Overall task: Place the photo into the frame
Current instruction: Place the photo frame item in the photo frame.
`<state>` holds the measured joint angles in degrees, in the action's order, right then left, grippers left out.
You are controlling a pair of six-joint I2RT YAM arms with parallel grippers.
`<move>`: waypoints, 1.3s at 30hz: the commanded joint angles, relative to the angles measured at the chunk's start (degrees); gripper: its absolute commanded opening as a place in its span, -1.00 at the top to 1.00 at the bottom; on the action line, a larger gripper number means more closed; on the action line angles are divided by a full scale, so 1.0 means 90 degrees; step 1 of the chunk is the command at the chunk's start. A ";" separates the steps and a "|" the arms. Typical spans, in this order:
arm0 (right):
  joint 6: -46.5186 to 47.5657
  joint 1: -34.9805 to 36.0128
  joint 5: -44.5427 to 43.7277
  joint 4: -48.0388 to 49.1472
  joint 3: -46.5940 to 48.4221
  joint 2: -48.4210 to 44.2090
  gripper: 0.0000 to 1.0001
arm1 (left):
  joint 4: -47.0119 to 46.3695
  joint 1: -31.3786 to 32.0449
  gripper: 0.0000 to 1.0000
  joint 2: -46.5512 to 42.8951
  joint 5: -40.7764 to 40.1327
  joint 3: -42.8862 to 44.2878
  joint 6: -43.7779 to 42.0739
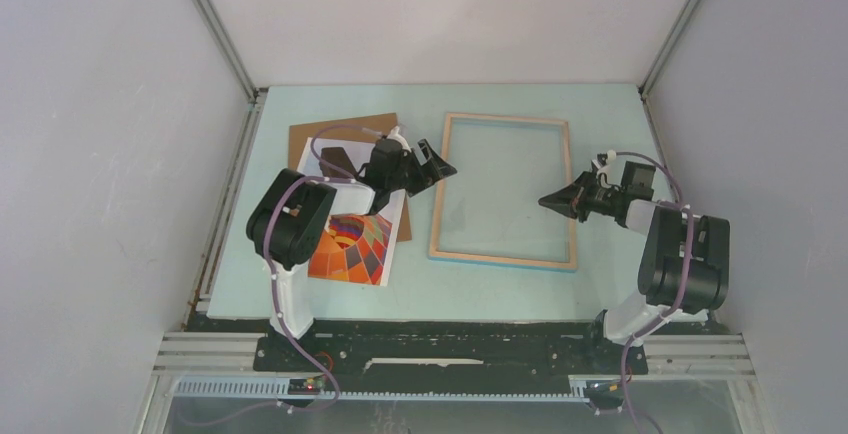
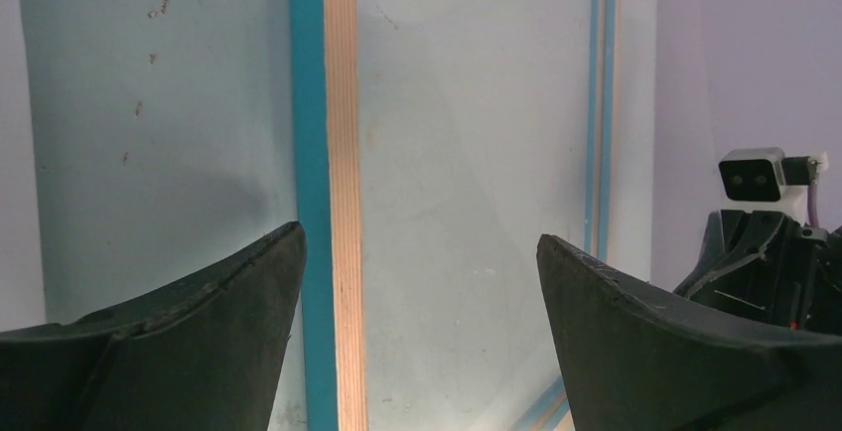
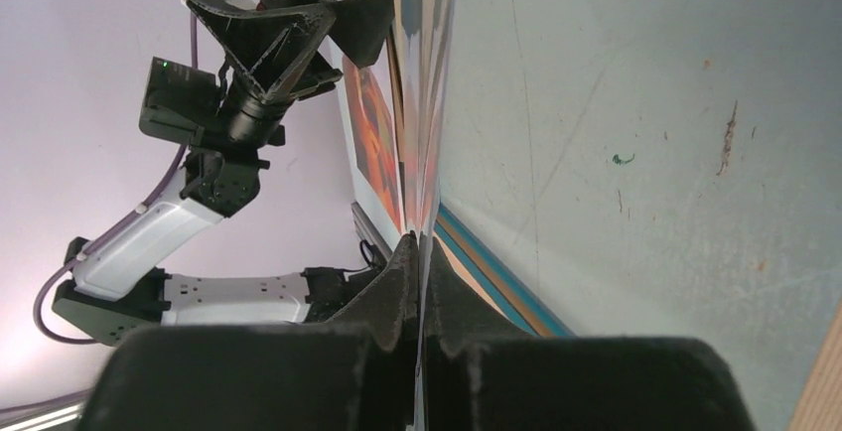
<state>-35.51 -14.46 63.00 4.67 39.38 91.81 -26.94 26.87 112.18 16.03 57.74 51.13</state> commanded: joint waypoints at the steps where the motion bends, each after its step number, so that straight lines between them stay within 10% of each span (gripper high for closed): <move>1: 0.0641 -0.0047 0.0059 -0.0396 0.0382 0.0090 1.00 | -0.0259 0.0032 -0.87 0.0085 0.0189 0.0168 0.0094; 39: 0.0923 0.0083 0.0388 -0.1059 0.0596 0.0447 1.00 | -0.0716 0.0025 -0.99 0.0153 0.0388 0.0051 0.0355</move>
<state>-28.38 -14.72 63.79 -4.84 44.34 98.06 -29.54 26.83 114.34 19.16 57.82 53.58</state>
